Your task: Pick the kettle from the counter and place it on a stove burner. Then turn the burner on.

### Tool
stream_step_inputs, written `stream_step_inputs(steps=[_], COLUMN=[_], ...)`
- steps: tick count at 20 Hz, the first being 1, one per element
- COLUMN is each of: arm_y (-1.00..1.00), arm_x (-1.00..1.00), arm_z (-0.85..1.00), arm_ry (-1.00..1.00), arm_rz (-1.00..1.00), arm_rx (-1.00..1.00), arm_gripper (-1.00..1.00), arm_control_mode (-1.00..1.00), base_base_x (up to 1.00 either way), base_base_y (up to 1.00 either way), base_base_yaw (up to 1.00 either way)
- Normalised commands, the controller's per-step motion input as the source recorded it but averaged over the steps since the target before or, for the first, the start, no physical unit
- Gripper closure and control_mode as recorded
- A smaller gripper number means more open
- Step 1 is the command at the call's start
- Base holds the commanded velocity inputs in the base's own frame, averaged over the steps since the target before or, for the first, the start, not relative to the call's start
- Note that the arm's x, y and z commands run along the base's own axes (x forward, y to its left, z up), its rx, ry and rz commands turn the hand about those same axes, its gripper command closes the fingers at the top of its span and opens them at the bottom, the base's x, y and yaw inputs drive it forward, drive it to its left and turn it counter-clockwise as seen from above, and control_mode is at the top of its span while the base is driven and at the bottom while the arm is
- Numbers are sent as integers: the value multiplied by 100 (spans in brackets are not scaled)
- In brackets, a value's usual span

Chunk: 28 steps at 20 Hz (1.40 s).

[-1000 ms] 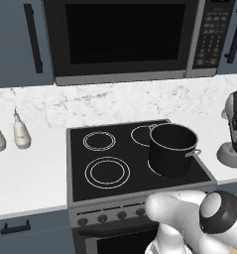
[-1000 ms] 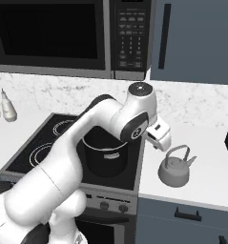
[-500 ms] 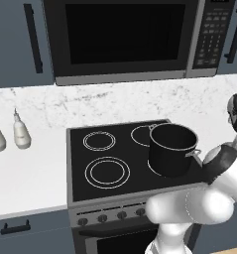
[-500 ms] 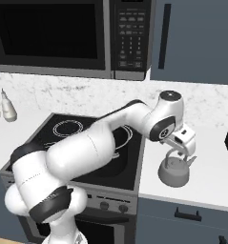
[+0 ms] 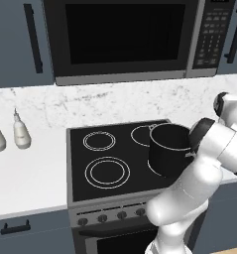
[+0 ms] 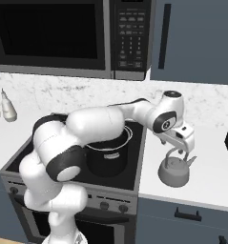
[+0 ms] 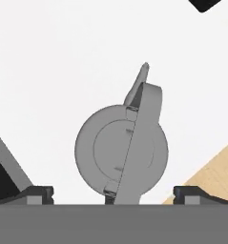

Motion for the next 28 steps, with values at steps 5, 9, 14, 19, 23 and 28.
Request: stream_step_inputs(steps=[5, 9, 14, 19, 23, 28], arm_y=[-16, -14, 0, 0, 0, -2], arm_x=[18, 6, 0, 0, -6, -52], arm_z=[-47, -27, 0, 0, 8, 25], arm_ry=[1, 0, 0, -8, -19, -30], arm_rz=[0, 0, 0, 0, 0, 0], arm_rx=[0, 0, 0, 0, 1, 6], arm_gripper=[-100, 100, 100, 100, 100, 100], arm_control_mode=[-100, -100, -100, -100, -100, -100], base_base_x=[0, 0, 0, 0, 0, 0], base_base_y=[0, 0, 0, 0, 0, 0], base_base_yaw=[0, 0, 0, 0, 0, 0])
